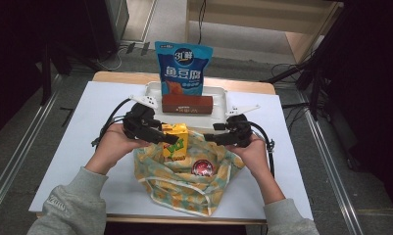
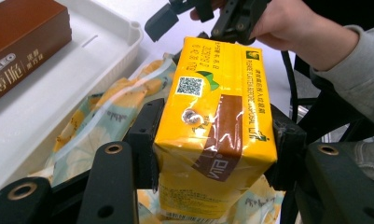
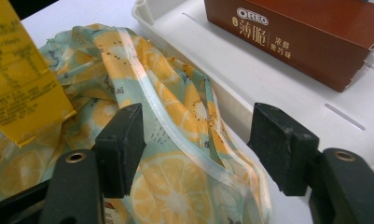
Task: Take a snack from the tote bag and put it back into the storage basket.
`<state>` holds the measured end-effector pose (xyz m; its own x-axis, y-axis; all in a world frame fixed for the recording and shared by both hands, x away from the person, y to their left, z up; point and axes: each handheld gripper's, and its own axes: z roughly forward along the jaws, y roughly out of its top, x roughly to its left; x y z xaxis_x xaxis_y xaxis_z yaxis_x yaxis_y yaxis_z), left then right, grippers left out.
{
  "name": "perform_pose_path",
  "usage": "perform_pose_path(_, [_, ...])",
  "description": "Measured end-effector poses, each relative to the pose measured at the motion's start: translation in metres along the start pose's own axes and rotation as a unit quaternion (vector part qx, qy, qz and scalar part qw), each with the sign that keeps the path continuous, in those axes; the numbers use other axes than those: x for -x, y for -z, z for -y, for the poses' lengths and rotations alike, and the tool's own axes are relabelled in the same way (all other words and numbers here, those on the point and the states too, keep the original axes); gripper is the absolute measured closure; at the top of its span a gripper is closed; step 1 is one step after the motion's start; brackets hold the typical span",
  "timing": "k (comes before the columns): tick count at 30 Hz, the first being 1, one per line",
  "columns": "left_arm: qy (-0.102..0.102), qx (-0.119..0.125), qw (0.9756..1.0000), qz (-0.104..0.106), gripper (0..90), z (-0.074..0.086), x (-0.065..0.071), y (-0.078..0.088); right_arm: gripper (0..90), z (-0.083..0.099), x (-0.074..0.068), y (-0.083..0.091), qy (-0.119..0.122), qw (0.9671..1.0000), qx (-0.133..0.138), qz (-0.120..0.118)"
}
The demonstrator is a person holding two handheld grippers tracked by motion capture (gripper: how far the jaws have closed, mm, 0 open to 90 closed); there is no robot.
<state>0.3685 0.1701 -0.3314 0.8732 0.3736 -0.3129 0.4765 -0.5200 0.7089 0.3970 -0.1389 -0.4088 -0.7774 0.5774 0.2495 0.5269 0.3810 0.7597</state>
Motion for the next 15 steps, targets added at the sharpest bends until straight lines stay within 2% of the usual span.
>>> perform_pose_path(5, [-0.005,-0.001,1.0,-0.002,49.2,-0.006,-0.001,0.002,35.0,0.0,0.0,0.001,0.003,1.0,-0.001,0.002])
perform_pose_path(8, [0.0,0.002,1.0,0.0,49.3,-0.007,-0.003,0.005,35.0,0.0,-0.001,0.001,0.005,1.0,0.0,0.002])
perform_pose_path(15, [0.001,0.009,0.9999,-0.011,49.3,-0.012,-0.009,0.015,35.0,0.0,-0.002,0.001,0.007,1.0,0.001,0.001])
